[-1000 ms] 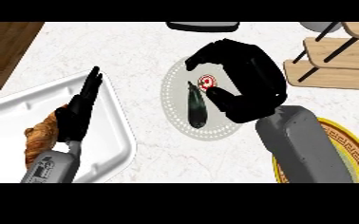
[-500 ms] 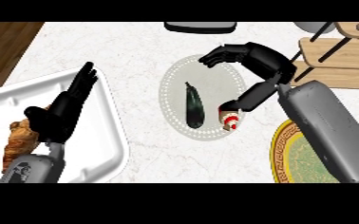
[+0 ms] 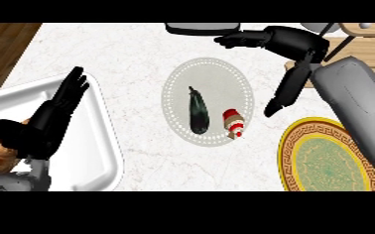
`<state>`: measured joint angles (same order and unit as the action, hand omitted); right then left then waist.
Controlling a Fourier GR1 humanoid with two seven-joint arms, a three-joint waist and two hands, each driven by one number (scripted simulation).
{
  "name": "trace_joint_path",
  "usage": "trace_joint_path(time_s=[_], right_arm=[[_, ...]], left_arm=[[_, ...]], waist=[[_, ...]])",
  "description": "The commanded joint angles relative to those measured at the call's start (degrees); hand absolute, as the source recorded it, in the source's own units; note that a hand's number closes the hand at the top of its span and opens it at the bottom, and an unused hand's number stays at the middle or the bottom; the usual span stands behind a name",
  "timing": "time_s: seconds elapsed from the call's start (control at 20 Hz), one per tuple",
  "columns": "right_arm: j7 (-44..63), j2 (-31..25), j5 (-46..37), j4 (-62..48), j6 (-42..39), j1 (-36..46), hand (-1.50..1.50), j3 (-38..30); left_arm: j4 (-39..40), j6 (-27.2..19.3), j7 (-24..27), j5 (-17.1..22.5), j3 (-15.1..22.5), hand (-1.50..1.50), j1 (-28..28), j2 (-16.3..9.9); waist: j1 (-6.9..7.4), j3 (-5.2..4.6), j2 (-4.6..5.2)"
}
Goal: Pick the cupcake from the placemat and place it in the tiered shelf
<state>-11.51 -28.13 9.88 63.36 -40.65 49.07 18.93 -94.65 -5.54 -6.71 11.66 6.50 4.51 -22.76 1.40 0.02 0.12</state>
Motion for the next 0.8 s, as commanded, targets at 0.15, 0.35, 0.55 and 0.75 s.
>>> trace_joint_path(time_s=[0.15,0.35,0.55,0.75], right_arm=[[0.60,0.11,-10.05,2.73,-1.65,4.56,-1.50,3.09],[7.29,3.22,-10.66,4.66,-4.04,5.27,-1.50,3.37],[10.62,4.92,-14.90,11.35,-2.82,0.71,-1.50,5.33],[11.85,8.10,-23.21,10.35,0.26,3.85,-1.50,9.54]], left_arm=[[0.04,2.55,1.16,0.75,-2.86,0.00,-2.64,-1.15],[-0.92,-0.42,-5.53,-1.12,-1.33,0.00,3.52,1.67],[-0.94,1.45,-3.19,-1.56,-2.77,0.00,0.58,1.15],[-0.04,1.97,-2.27,-1.85,-2.04,0.00,1.02,2.38]], waist=[[-0.54,-0.04,-0.11],[-1.10,-0.02,-0.15],[-1.39,-0.02,-0.23],[-1.02,-0.03,-0.06]])
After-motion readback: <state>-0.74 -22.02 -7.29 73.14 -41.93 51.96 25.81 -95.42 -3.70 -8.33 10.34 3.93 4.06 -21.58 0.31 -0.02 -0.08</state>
